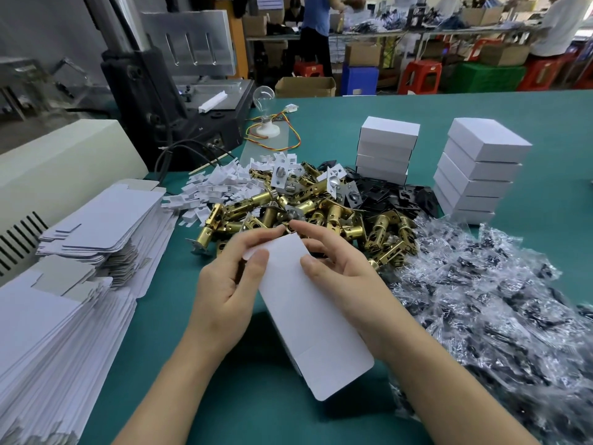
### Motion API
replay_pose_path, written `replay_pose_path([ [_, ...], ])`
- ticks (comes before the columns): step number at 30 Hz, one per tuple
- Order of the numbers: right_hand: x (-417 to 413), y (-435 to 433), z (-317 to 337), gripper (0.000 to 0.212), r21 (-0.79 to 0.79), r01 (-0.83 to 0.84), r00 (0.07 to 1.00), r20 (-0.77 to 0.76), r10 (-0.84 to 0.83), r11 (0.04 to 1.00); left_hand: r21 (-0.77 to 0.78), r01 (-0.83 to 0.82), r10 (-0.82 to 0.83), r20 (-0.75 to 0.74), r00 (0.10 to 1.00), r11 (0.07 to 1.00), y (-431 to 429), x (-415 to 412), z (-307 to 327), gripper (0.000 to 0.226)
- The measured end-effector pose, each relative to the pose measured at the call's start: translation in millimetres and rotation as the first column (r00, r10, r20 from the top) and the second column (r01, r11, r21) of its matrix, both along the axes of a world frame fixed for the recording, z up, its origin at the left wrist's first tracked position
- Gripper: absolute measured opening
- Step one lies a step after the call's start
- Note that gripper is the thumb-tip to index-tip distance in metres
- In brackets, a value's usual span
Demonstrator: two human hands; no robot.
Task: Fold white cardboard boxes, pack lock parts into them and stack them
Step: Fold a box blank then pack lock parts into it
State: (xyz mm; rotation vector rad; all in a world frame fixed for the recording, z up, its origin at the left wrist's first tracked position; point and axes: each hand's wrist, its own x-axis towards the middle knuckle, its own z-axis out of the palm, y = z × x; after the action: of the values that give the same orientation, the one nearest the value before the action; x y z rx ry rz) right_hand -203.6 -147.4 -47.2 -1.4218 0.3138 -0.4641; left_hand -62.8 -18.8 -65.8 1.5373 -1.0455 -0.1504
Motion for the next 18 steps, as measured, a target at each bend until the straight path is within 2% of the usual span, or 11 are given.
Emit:
replay_pose_path([
  [3,0.1,1.3,2.2,0.035,0.045,-0.019,1.0,0.004,0.019,0.999,-0.078,0.041,-0.05,-0.128,0.99,0.996,-2.7,-1.7,0.2,0.023],
  [5,-0.5,0.9,3.4,0.033,0.031,-0.007,1.0,0.004,0.007,0.999,-0.117,0.043,-0.075,-0.276,0.958,0.992,-4.4,-2.8,2.5,0.027],
  [7,-0.9,-0.4,4.4,0.033,0.011,0.01,1.0,0.005,-0.01,1.0,-0.111,0.027,-0.064,-0.344,0.937,0.993,-4.7,-0.9,4.2,0.031],
  [12,-1.4,-2.5,4.3,0.03,0.031,0.021,1.0,0.003,-0.021,0.999,-0.121,0.129,-0.163,-0.332,0.929,0.984,-1.9,0.8,3.3,0.031],
  [18,-1.1,0.6,3.6,0.023,0.048,-0.012,1.0,-0.02,0.013,0.999,-0.05,0.142,-0.15,-0.288,0.946,0.989,-2.1,-2.4,1.6,0.031],
])
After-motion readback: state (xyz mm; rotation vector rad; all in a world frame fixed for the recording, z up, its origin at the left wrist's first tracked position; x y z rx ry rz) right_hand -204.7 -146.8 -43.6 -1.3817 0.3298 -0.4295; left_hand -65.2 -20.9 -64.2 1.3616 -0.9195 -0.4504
